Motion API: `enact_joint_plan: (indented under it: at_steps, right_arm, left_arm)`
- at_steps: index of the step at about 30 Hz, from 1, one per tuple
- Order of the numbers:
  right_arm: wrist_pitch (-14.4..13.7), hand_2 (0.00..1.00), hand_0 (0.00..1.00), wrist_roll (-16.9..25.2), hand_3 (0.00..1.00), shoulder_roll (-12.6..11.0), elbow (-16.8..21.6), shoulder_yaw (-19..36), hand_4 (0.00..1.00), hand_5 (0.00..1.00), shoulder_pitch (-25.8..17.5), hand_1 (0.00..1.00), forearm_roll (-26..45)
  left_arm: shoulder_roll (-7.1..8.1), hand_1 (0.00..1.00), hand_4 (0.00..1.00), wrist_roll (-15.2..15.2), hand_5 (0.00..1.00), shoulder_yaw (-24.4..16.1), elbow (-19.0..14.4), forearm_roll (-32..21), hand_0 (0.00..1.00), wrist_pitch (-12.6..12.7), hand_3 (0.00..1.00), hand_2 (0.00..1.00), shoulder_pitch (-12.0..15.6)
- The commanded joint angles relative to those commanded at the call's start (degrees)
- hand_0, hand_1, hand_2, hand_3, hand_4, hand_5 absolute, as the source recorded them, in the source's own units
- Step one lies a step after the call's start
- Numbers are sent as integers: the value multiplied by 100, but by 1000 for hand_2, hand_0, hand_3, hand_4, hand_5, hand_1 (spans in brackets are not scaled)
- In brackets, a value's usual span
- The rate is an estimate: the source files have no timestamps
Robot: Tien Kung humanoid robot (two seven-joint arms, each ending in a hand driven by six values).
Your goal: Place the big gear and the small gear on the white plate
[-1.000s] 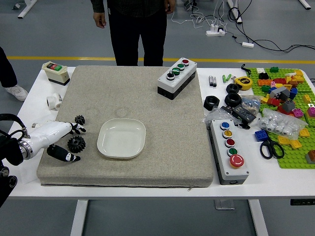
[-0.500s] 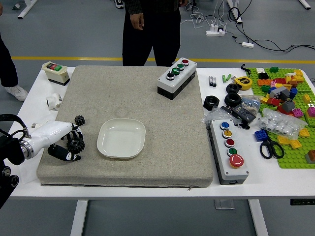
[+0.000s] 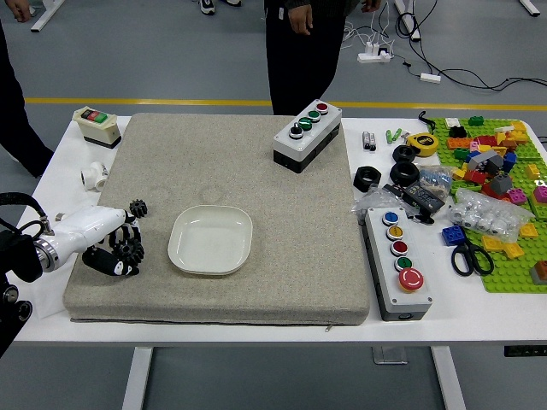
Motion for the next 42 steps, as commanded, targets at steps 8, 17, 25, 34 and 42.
enact_joint_plan:
  at_steps: [8, 17, 25, 34, 42]
  right_arm:
    - [1, 842, 763, 0, 823, -4, -1, 27, 998, 802, 2, 789, -26]
    - [5, 842, 763, -4, 822, -3, 0, 30, 998, 802, 13, 788, -34]
    - [4, 842, 763, -2, 821, -9, 2, 28, 998, 802, 29, 788, -24]
    - [7, 841, 763, -2, 822, -20, 4, -45, 998, 803, 73, 789, 15]
    - [8, 842, 763, 0, 822, -23, 7, -83, 998, 804, 95, 788, 36]
  left_arm:
    - [93, 307, 53, 54, 2, 40, -393, 0, 226, -144, 436, 370, -24]
    - [201, 304, 77, 74, 2, 642, -822, 0, 224, -204, 440, 369, -512]
    - [141, 304, 72, 37, 2, 1275, -571, 0, 225, -161, 438, 366, -1149]
    - [-192, 312, 97, -73, 2, 2034, 143, 0, 227, 191, 445, 372, -1854]
    - [-579, 315, 112, -94, 2, 2443, 353, 0, 228, 285, 449, 377, -2137]
